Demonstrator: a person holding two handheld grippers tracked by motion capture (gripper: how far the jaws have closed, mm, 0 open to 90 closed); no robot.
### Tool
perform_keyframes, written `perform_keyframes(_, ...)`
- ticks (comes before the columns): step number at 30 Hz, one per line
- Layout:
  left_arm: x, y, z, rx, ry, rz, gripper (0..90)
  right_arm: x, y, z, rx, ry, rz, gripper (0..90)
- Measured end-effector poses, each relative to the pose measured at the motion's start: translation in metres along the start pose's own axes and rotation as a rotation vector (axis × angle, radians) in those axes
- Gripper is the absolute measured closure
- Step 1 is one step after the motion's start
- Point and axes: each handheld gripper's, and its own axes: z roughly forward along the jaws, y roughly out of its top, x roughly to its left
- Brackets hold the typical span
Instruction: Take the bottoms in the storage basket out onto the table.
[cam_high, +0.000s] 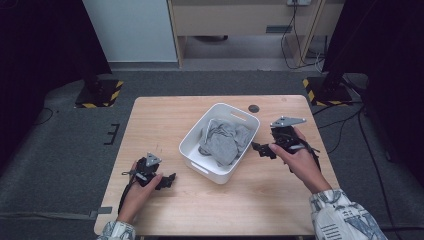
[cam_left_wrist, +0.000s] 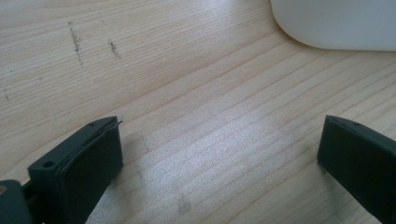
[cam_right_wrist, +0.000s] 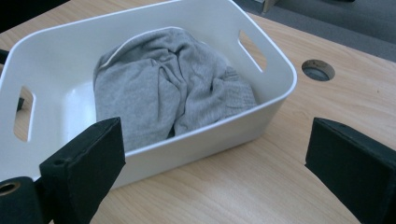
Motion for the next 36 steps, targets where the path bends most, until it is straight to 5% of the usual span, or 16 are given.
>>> perform_keyframes(16, 0.0, 0.0, 0.0, 0.001, -0.004, 0.004, 0.0, 0.025, 0.056, 0.015, -0.02, 0.029, -0.043, 4.1)
perform_keyframes(36, -0.002, -0.006, -0.006, -0.001, -0.009, 0.007, 0.0, 0.066, 0.102, 0.092, -0.002, 0.044, -0.085, 5.4)
